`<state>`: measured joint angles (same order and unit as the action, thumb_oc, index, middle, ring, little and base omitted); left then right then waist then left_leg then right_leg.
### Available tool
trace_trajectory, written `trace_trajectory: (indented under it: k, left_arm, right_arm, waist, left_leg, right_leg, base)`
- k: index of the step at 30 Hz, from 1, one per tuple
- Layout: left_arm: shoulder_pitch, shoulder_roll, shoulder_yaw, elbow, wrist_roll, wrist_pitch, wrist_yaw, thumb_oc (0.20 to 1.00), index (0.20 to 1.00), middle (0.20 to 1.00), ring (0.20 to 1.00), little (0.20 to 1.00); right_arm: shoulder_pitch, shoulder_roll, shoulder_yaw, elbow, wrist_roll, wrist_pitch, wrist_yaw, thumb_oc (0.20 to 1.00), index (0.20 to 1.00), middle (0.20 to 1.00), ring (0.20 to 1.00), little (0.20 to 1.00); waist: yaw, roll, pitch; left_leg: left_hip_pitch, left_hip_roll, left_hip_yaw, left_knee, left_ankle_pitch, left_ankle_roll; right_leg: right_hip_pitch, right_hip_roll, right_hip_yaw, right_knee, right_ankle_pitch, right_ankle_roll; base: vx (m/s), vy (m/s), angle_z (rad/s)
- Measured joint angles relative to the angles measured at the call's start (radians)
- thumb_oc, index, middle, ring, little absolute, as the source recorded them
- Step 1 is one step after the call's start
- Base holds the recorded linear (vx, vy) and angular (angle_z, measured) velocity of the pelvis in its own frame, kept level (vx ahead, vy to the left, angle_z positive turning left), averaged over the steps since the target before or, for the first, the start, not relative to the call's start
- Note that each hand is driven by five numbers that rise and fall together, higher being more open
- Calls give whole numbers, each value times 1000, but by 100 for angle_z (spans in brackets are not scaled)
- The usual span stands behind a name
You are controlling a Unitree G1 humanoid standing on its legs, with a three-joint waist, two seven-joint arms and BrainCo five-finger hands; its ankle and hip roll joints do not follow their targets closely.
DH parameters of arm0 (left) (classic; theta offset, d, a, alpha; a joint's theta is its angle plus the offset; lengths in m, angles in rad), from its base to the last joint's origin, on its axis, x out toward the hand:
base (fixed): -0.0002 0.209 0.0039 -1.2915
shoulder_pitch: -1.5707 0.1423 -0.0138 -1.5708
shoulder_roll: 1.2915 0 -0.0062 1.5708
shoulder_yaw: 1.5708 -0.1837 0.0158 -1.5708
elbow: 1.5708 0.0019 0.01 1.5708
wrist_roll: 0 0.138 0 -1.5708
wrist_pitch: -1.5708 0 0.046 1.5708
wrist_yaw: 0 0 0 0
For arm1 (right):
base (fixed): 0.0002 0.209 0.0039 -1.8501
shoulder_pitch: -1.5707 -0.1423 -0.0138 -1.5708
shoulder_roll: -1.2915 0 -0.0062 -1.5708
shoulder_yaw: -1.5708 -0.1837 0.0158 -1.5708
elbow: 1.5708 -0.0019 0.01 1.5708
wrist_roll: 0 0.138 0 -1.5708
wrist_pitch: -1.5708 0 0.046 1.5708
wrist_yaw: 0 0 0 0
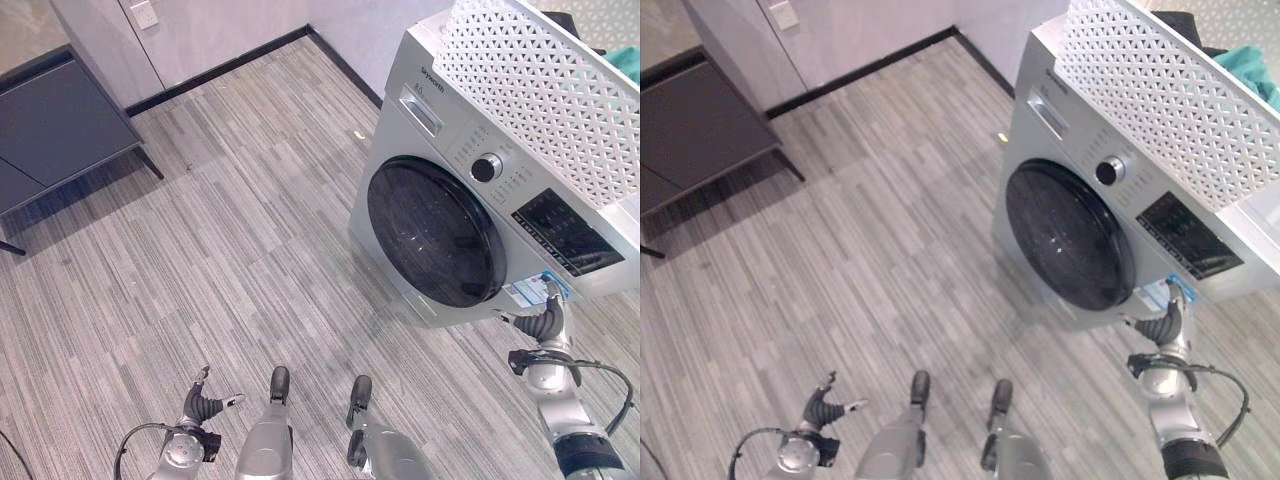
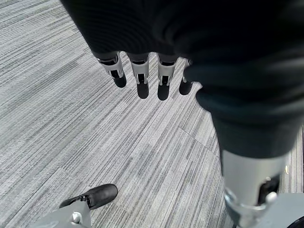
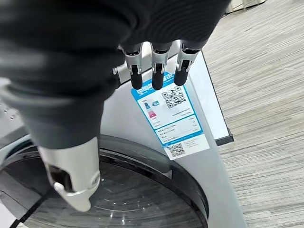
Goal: Grab the laundry basket,head to the washer,open it,put in the laundry and shut it.
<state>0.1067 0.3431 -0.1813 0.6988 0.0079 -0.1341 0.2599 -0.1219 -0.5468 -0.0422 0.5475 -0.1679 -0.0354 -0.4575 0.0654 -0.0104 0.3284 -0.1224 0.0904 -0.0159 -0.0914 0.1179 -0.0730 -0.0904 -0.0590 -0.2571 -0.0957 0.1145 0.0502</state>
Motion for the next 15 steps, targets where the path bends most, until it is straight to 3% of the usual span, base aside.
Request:
trace_trajectory:
  k: [6,11,13,15]
  left_arm:
    - [0,6,-35,-11,-3,0,0,1000,1000,1000,1000,1000]
    - [-7,4,-42,-12,-10,-7,7,1000,1000,1000,1000,1000]
    - [-14,4,-58,-12,-16,-18,17,1000,1000,1000,1000,1000]
    - [-24,3,-69,-12,-48,-22,23,1000,1000,1000,1000,1000]
  right_arm:
    - [-169,0,104,163,44,3,0,1000,1000,1000,1000,1000]
    - [-285,3,172,228,86,10,-25,1000,1000,1000,1000,1000]
    - [-358,0,170,275,115,12,-48,1000,1000,1000,1000,1000]
    - [-382,-5,171,299,139,12,-66,1000,1000,1000,1000,1000]
  waist:
    - [19,8,5]
    - [56,36,22]
    - [61,58,40]
    - [57,61,42]
  left_leg:
    - [-32,0,-2,0,8,-3]
    - [-51,-1,-5,0,11,-4]
    - [-59,-1,-11,0,14,-4]
    - [-69,-2,-27,0,15,-6]
  right_leg:
    - [-32,0,-1,0,7,-2]
    - [-49,0,-5,0,8,-2]
    - [-51,0,-21,7,12,-3]
    - [-56,0,-28,5,11,-2]
  base:
    - [-5,1,0]
    - [-8,4,3]
    - [20,15,11]
    - [26,5,13]
